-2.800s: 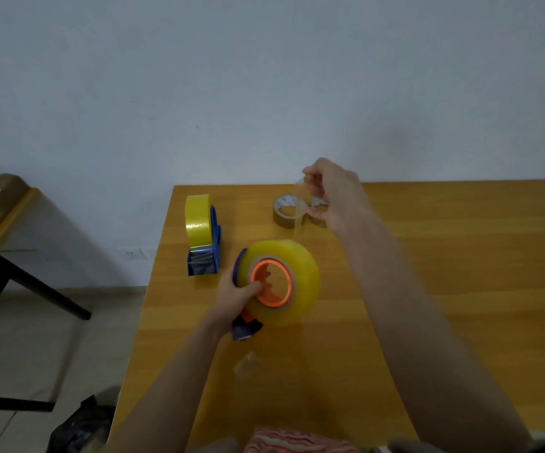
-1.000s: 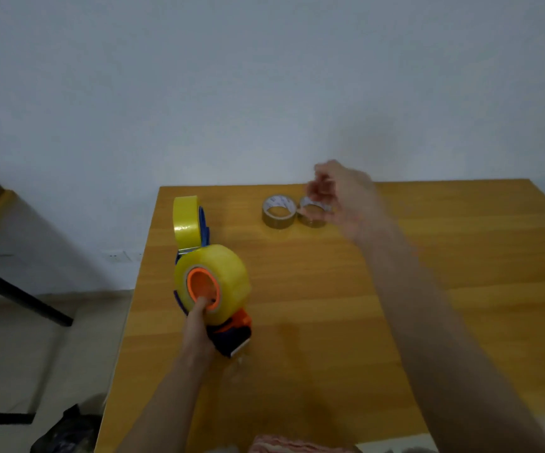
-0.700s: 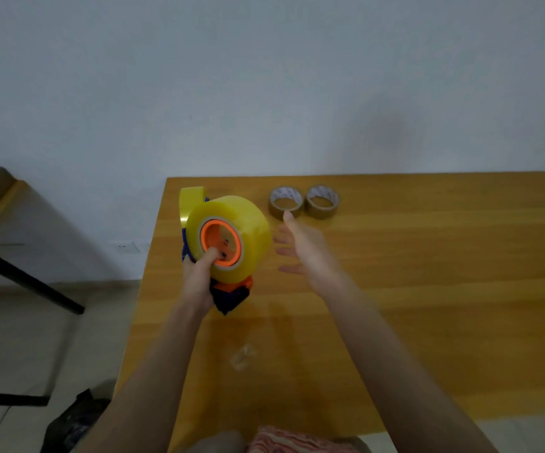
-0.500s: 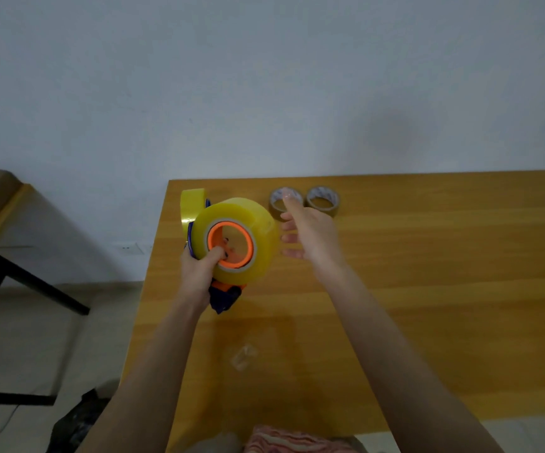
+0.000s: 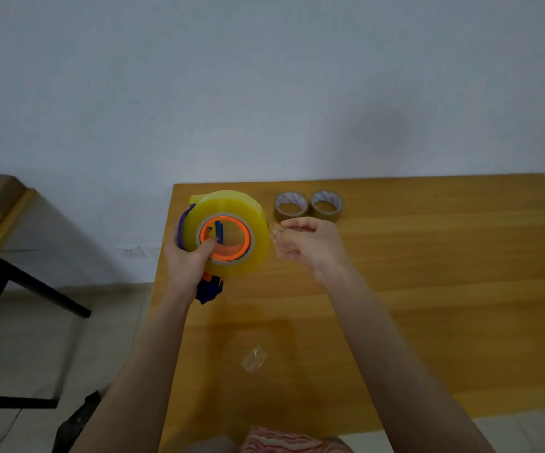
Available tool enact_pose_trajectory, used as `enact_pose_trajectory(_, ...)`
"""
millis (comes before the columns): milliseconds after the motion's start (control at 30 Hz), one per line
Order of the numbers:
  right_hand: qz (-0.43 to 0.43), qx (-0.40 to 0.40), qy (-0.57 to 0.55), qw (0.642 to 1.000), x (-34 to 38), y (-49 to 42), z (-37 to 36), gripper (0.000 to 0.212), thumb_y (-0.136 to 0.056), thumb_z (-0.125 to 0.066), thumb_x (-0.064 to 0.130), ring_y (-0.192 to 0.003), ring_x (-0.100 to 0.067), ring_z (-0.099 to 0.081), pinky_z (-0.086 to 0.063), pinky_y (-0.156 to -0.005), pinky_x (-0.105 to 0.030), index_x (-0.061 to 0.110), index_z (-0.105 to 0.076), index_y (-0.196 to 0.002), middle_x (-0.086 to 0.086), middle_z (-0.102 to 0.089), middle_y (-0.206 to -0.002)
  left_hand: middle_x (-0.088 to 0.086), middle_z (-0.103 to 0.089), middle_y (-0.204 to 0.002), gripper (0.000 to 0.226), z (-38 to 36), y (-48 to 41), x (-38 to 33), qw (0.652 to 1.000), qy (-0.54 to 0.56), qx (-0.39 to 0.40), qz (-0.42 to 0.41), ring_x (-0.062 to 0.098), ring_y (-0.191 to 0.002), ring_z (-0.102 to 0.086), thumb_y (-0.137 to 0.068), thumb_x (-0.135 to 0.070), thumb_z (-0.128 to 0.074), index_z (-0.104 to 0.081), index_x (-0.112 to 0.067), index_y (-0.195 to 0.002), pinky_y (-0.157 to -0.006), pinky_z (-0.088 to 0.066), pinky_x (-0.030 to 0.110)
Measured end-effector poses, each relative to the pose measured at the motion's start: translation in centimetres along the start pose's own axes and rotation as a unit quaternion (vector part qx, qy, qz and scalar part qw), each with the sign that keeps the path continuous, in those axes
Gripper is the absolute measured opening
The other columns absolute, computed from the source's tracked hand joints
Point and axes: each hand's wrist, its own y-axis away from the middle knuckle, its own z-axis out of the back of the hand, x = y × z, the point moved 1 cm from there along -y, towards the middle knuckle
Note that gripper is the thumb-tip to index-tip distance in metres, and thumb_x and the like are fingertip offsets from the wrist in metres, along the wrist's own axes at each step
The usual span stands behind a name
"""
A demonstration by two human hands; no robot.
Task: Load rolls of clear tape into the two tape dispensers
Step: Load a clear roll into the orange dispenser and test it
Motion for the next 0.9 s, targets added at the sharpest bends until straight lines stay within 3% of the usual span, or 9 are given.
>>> enact_pose_trajectory(100,-0.045,-0.024,-0.072,0.996,-0.4,0.1,0.0,0.020,-0.078,-0.074,0.002,-0.082,-0.018,-0.067,-0.058,-0.065,-0.031,0.011,-0.061,-0.090,-0.008,-0.069,-0.090,-0.005,-0.063,-0.101,0.057,0.6,-0.2,-0.2,1.000,0.012,-0.008,-0.001,0.010,-0.088,-0.062,-0.079,-0.002,-0.067,-0.050,-0.019,-0.131,-0.066,-0.052,0.023)
enact_pose_trajectory(233,-0.075,-0.068,-0.133,0.986,-1.0,0.3,0.6,0.025,-0.075,-0.078,0.004,-0.077,-0.012,-0.065,-0.057,-0.077,-0.036,0.017,-0.058,-0.084,-0.001,-0.069,-0.081,-0.011,-0.064,-0.094,0.048,1.0,-0.1,-0.3,0.999,0.034,-0.012,0.006,0.008,-0.085,-0.063,-0.079,-0.001,-0.066,-0.055,-0.023,-0.120,-0.068,-0.053,0.025)
enact_pose_trajectory(433,-0.046,-0.094,-0.177,0.979,-0.1,0.8,1.4,0.031,-0.073,-0.078,0.001,-0.066,-0.012,-0.065,-0.055,-0.064,-0.029,0.017,-0.052,-0.080,-0.003,-0.068,-0.074,0.003,-0.063,-0.110,0.046,0.4,0.6,0.3,0.989,0.119,-0.057,0.073,0.018,-0.093,-0.064,-0.082,-0.011,-0.067,-0.053,-0.013,-0.125,-0.069,-0.055,0.032)
enact_pose_trajectory(600,-0.001,-0.062,-0.224,0.973,3.7,1.0,2.3,0.031,-0.071,-0.076,-0.005,-0.047,-0.011,-0.061,-0.057,-0.057,-0.026,0.011,-0.052,-0.083,-0.011,-0.064,-0.070,0.005,-0.061,-0.117,0.042,-0.7,1.4,0.6,0.976,0.158,-0.087,0.122,0.025,-0.103,-0.060,-0.083,-0.023,-0.068,-0.051,-0.018,-0.121,-0.086,-0.052,0.045)
enact_pose_trajectory(767,0.052,-0.045,-0.213,0.975,6.6,1.6,2.3,0.036,-0.069,-0.077,-0.007,-0.049,-0.013,-0.063,-0.058,-0.057,-0.027,0.014,-0.048,-0.074,-0.010,-0.066,-0.069,-0.003,-0.064,-0.095,0.029,-2.2,2.2,1.6,0.985,0.131,-0.054,0.100,0.015,-0.086,-0.062,-0.085,-0.008,-0.064,-0.055,-0.020,-0.110,-0.067,-0.051,0.031)
enact_pose_trajectory(900,0.055,-0.059,-0.194,0.978,6.2,1.9,3.0,0.039,-0.068,-0.076,-0.009,-0.049,-0.015,-0.061,-0.057,-0.052,-0.026,0.015,-0.046,-0.070,-0.008,-0.064,-0.063,-0.003,-0.062,-0.091,0.029,-3.0,1.8,2.0,0.988,0.107,-0.052,0.099,0.015,-0.082,-0.061,-0.084,-0.001,-0.061,-0.055,-0.014,-0.109,-0.065,-0.051,0.032)
